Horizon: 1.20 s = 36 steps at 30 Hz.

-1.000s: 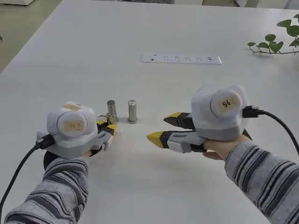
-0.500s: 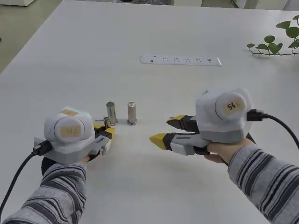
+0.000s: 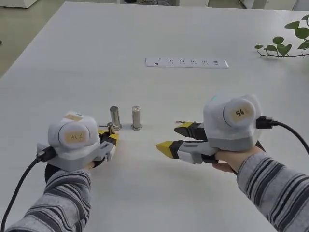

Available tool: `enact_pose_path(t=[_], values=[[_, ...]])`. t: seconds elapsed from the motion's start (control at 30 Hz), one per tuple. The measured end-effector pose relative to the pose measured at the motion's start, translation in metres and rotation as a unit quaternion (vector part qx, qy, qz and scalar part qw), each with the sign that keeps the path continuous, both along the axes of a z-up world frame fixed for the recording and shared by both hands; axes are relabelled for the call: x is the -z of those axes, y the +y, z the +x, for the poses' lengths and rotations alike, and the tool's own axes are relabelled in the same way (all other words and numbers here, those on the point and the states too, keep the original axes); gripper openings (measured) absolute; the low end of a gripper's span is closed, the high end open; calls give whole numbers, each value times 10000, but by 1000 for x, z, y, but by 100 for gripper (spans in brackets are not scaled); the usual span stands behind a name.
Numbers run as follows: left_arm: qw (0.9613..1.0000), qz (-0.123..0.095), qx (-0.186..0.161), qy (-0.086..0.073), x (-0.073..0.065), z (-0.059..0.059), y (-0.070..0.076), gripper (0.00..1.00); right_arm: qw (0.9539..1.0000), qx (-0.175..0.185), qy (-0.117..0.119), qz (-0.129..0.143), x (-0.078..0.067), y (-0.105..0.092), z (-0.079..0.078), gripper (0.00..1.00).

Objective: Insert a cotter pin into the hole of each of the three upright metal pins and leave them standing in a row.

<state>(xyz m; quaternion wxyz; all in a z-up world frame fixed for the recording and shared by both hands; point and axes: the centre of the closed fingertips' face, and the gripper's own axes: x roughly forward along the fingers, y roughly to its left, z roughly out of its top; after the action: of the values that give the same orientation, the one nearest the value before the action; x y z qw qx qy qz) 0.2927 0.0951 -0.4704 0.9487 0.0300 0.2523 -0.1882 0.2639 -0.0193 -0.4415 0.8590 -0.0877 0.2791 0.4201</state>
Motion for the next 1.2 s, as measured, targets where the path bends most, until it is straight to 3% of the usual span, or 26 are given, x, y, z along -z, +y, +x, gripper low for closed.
enact_pose_path(t=[0.1, 0.37, 0.6, 0.77, 1.0, 1.2], values=[[10000, 20, 13, 63, 2, -1, 0, 7, 10000, 16, 2, 3, 0, 0, 0, 34], [9998, -74, 76, 147, 0, -8, 1, 26, 10000, 69, -18, 68, -4, -1, 2, 35], [9997, -258, 5, 15, -15, -13, 3, 54, 9998, 87, -114, 152, -13, 5, 12, 35], [9991, -407, 66, -78, -28, -17, 1, 63, 9996, 5, -227, 138, -19, 15, 21, 35], [9991, -304, 259, -106, -37, -27, 0, 75, 9992, -158, -356, 133, -25, 34, 42, 34], [9986, -363, 354, -168, -44, -32, -1, 84, 9987, -284, -422, 90, -22, 50, 56, 32]])
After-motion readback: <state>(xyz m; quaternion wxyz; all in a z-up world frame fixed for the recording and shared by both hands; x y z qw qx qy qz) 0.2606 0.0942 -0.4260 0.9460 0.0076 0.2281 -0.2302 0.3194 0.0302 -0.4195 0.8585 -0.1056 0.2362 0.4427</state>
